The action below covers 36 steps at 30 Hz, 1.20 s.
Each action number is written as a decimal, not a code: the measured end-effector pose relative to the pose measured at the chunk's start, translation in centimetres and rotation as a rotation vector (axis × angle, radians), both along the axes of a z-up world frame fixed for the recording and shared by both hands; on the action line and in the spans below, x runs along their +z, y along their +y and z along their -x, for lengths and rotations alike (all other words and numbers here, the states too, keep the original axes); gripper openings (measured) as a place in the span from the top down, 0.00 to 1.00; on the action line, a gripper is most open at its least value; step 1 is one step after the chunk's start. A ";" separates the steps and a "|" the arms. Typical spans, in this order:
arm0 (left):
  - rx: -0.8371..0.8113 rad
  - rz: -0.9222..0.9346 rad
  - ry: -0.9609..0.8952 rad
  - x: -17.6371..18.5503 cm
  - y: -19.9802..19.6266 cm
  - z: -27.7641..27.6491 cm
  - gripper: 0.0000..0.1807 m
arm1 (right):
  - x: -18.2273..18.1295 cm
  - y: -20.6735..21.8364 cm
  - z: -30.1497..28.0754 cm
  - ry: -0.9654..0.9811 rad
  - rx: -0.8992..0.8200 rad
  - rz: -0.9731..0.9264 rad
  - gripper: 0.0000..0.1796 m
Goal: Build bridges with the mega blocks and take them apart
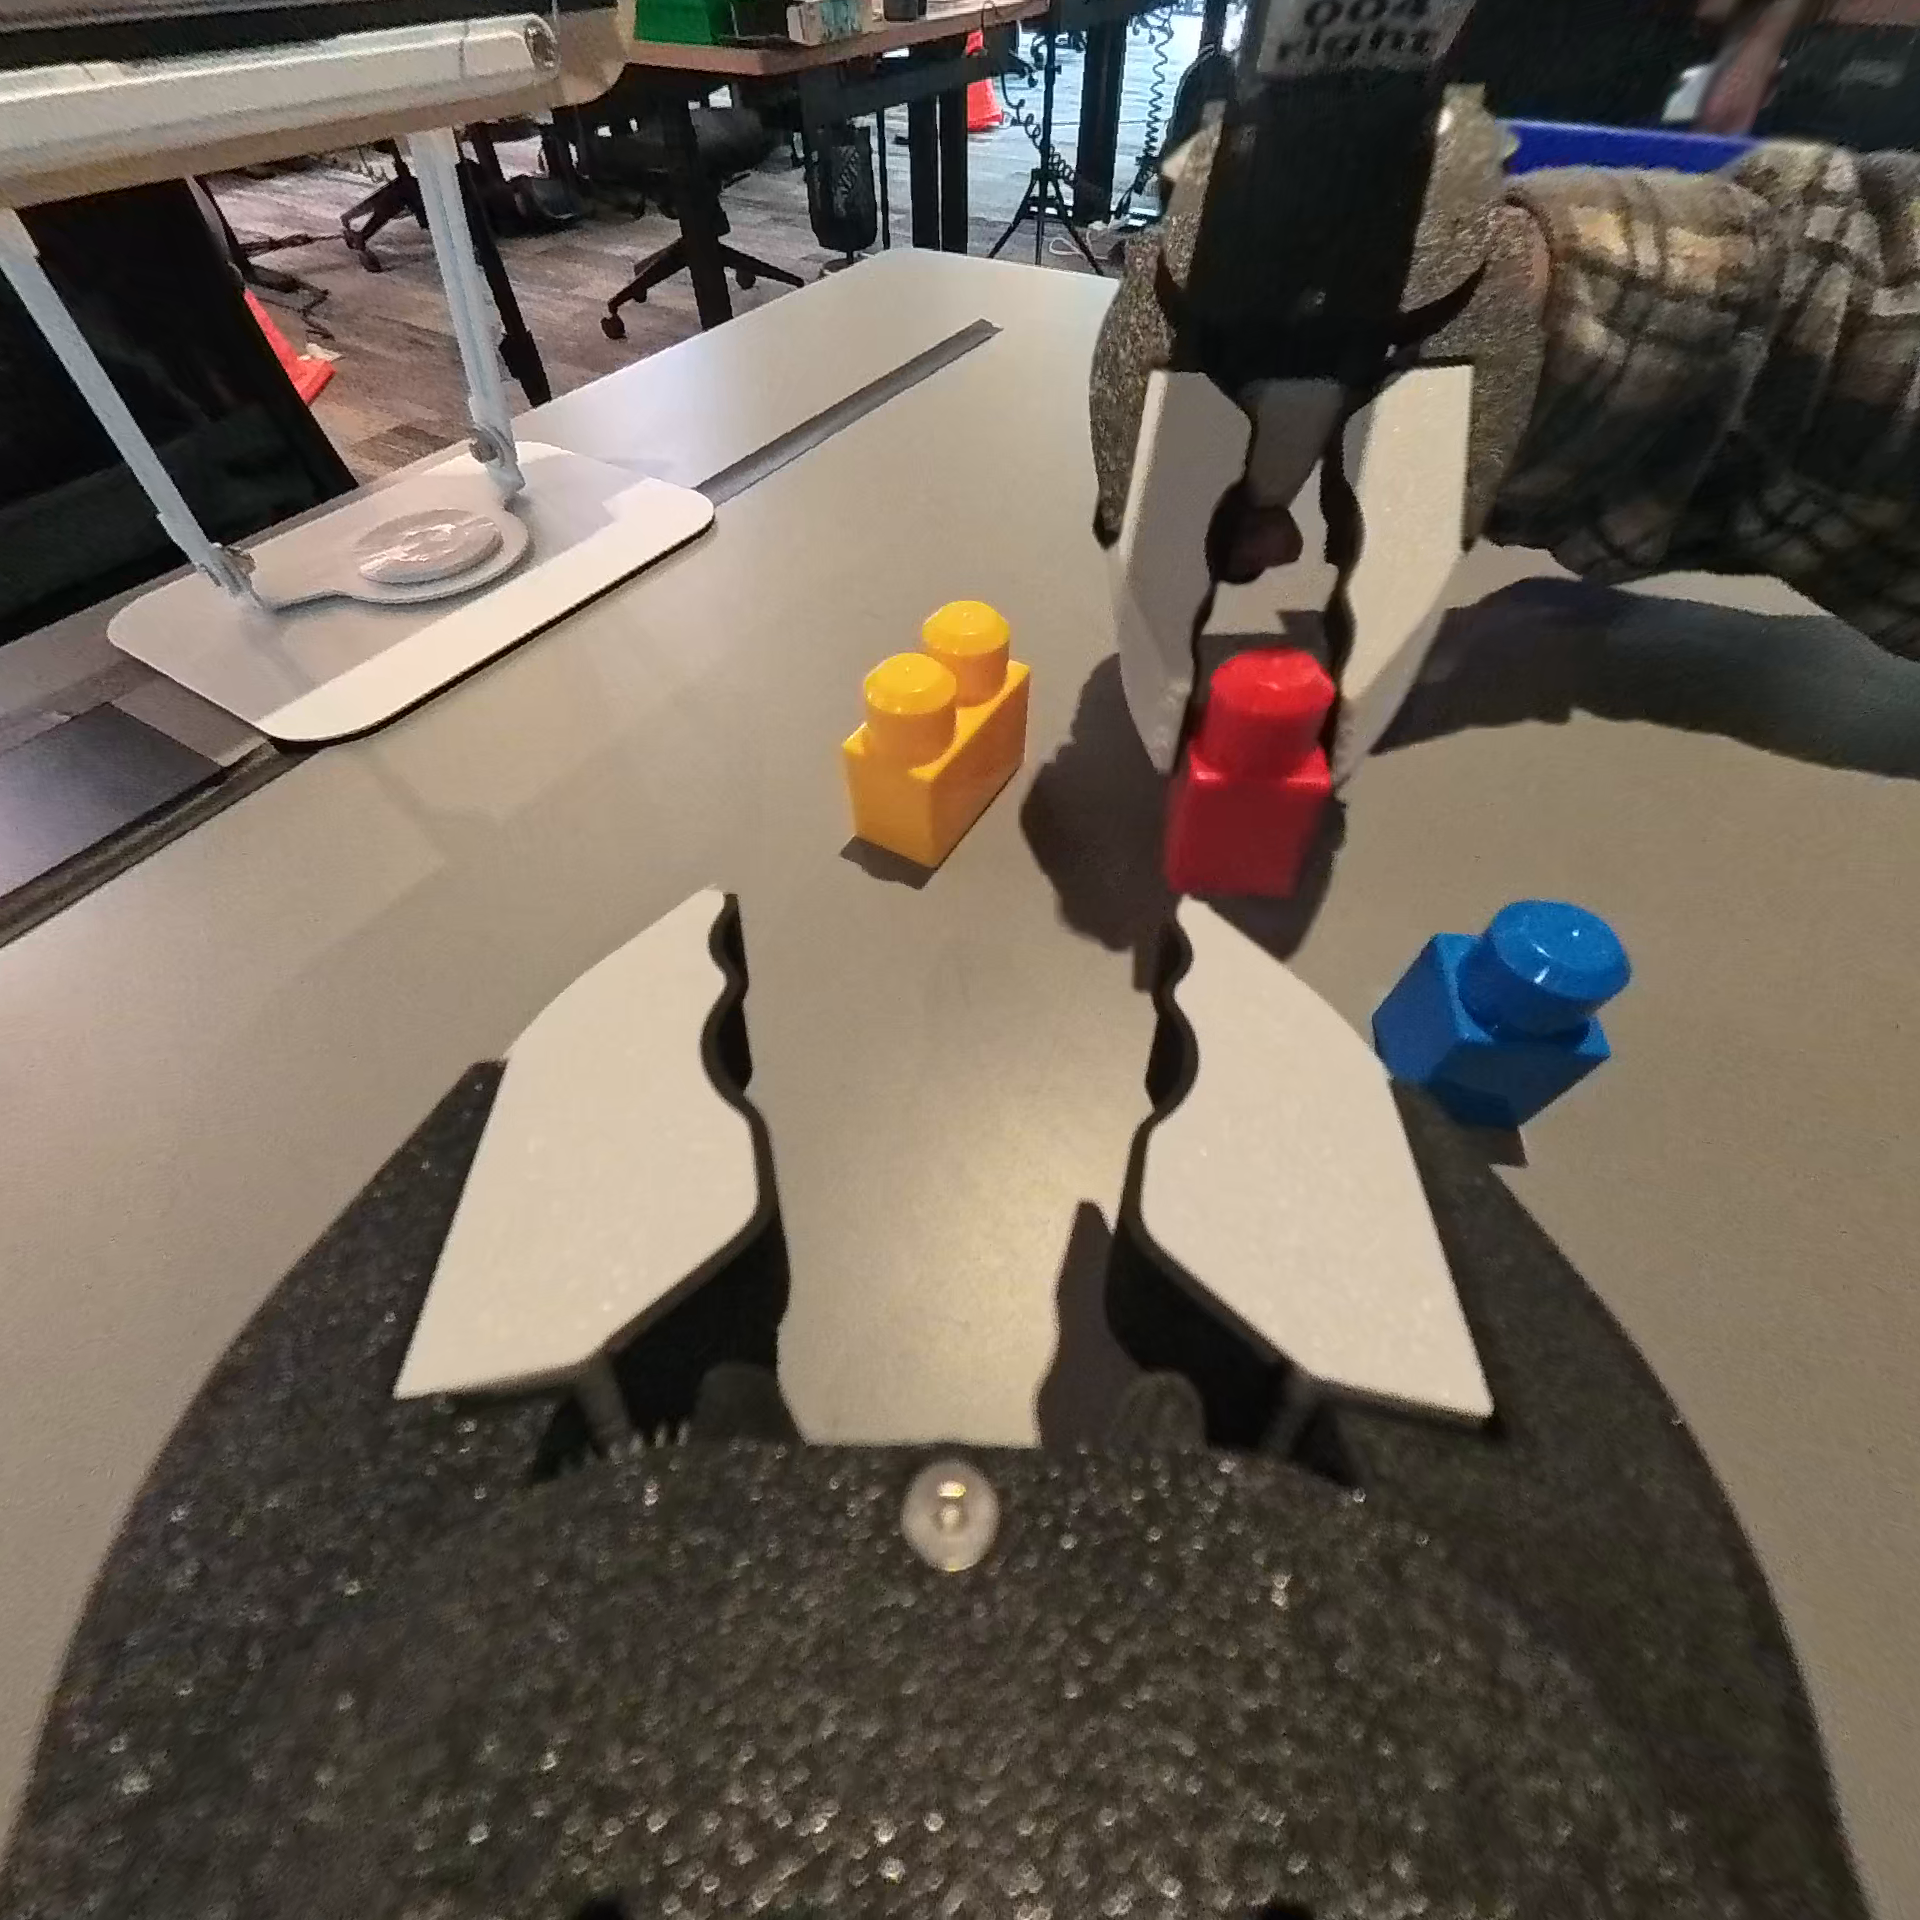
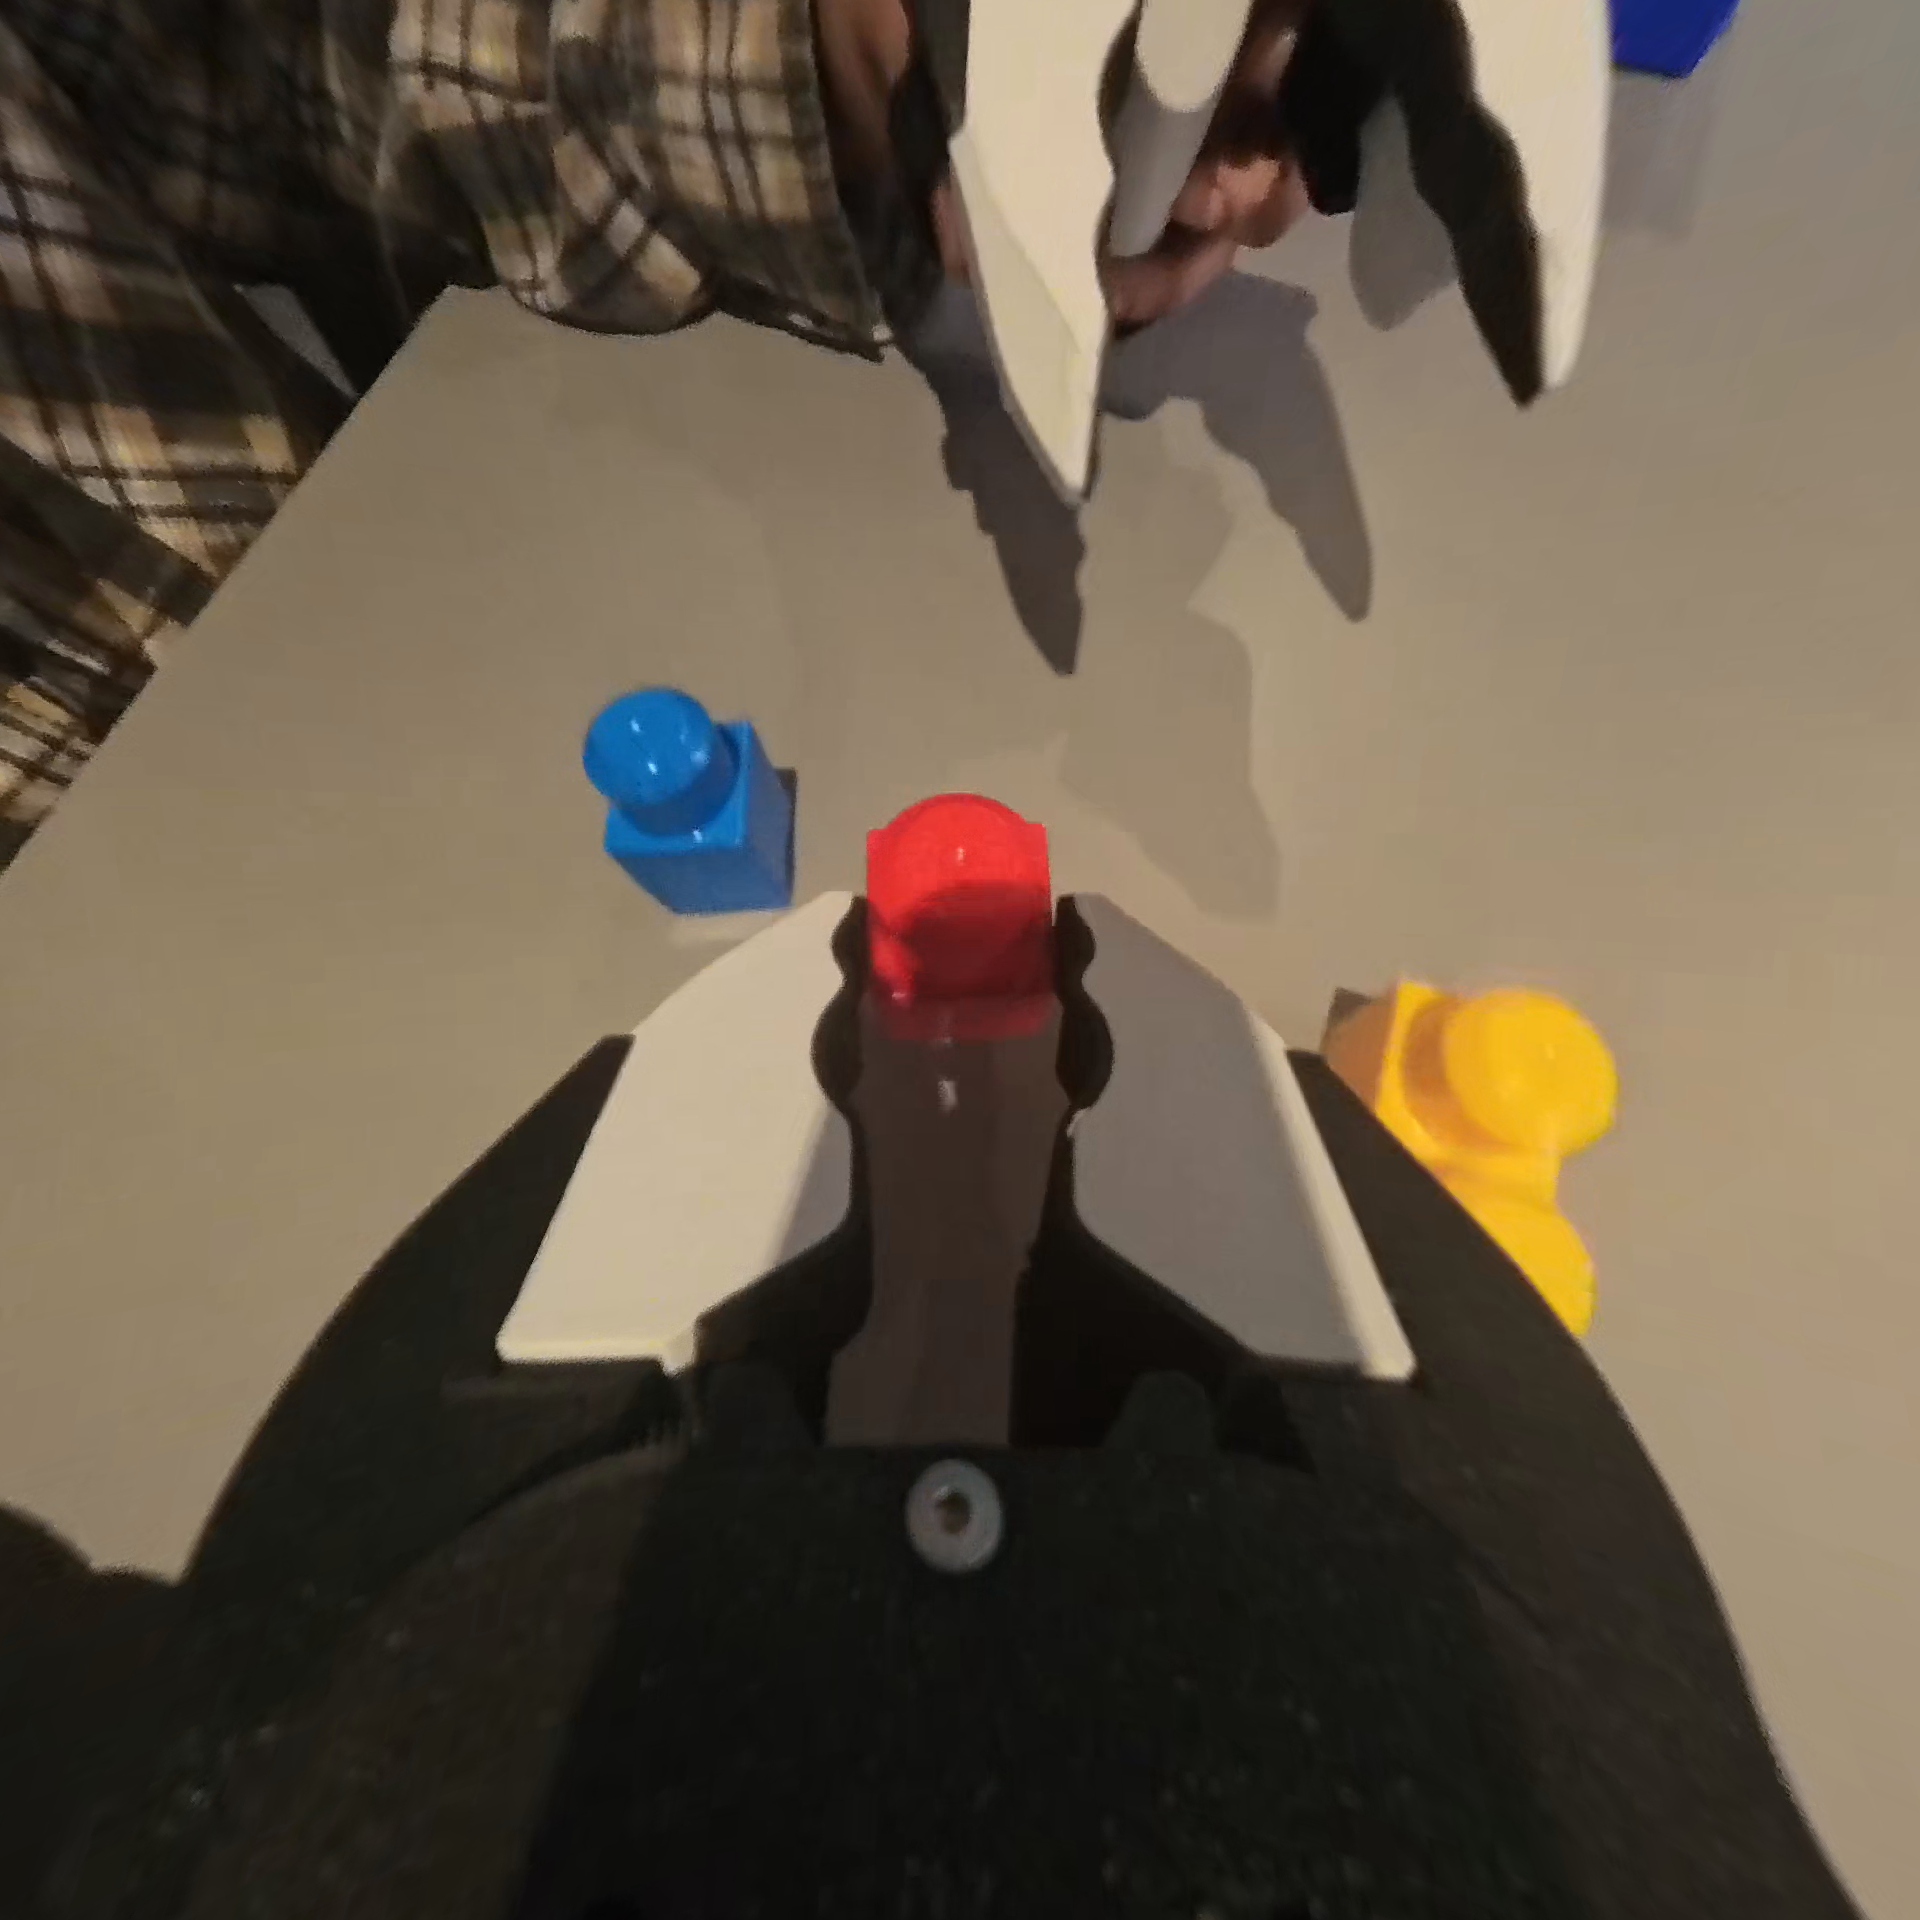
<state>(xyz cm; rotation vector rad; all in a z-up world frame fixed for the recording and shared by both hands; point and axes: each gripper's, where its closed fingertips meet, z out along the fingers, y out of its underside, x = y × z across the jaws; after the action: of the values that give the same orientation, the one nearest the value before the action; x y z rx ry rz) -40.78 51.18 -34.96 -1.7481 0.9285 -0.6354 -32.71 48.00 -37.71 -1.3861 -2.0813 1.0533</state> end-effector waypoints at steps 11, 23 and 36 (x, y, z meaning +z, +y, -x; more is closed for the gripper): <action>0.007 -0.006 -0.012 0.6 -0.1 0.2 0.59 | -1.8 -1.8 2.7 -0.127 -0.045 0.035 0.81; 0.007 -0.008 -0.013 0.6 -0.1 0.2 0.59 | -1.2 -1.9 2.1 -0.106 -0.036 0.018 0.73; 0.009 -0.005 -0.007 0.5 0.0 0.3 0.59 | -0.9 -2.8 2.3 -0.366 0.050 -0.097 0.84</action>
<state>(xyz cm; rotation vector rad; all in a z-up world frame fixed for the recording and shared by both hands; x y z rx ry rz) -41.04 51.16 -34.43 -1.7438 0.9168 -0.6324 -35.03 45.25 -38.65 -1.5787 -2.3988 0.7476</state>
